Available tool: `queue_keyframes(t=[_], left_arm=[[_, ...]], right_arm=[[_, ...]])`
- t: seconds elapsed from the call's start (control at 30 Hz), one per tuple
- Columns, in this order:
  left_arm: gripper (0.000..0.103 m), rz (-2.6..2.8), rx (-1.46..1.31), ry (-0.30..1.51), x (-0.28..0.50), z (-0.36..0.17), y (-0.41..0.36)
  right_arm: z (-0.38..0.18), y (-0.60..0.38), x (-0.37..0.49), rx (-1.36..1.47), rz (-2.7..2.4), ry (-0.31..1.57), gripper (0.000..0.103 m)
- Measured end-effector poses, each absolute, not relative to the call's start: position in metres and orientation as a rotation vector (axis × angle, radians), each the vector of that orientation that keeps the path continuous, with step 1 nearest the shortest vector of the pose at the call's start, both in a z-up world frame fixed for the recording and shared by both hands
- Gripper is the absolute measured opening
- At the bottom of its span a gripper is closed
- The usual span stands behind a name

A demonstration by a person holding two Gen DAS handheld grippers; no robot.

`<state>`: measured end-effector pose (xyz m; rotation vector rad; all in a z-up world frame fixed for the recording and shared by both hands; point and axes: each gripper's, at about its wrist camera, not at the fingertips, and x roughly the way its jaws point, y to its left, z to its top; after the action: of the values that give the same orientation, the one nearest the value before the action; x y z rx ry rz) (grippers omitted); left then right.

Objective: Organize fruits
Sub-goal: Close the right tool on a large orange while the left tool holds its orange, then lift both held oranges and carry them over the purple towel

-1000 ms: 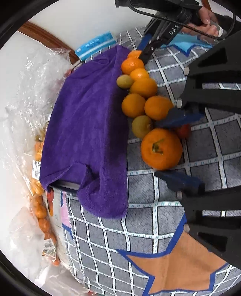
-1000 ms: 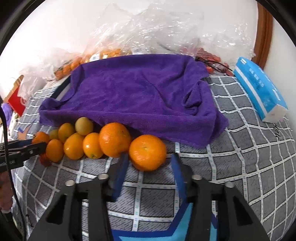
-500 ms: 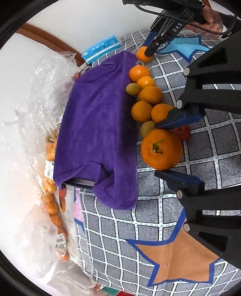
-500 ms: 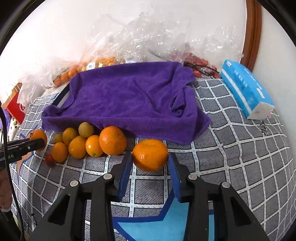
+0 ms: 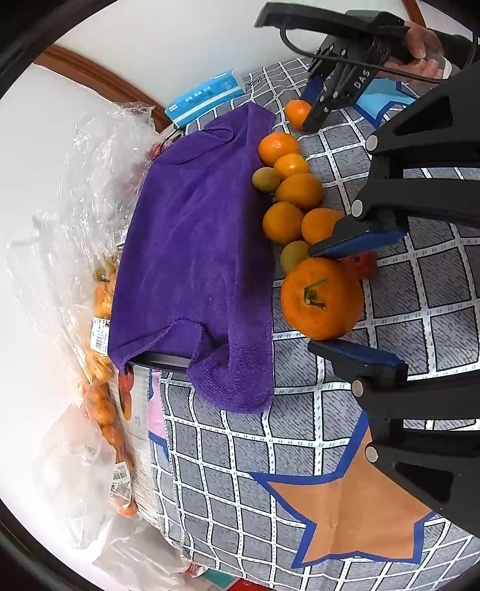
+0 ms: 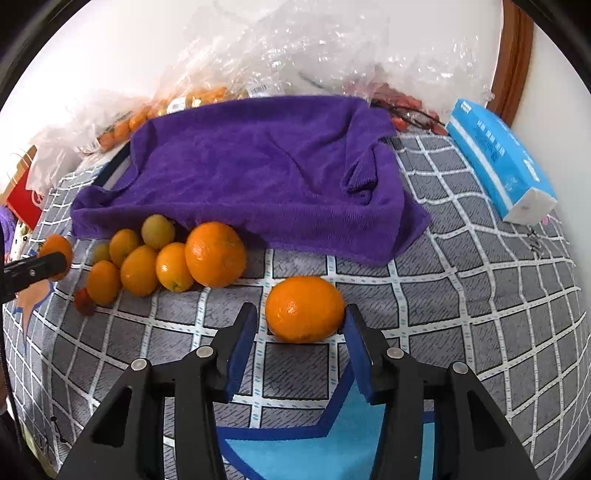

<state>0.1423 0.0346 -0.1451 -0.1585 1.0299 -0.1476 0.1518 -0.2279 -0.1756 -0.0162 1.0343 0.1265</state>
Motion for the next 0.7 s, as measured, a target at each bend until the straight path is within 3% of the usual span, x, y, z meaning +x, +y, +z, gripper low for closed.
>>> queue_keyframes(t=[0.1,0.7], left_arm=[[0.042,-0.153,-0.155,1.032,0.143,-0.145,0.033],[0.042,-0.197,-0.141,0.961,0.129,-0.106,0.024]], right_arm=[[-0.177,-0.229,0.153,-0.015,0.114,1.016,0.042],[-0.106,-0.222,0.13,-0.019,0.138,0.834,0.041]])
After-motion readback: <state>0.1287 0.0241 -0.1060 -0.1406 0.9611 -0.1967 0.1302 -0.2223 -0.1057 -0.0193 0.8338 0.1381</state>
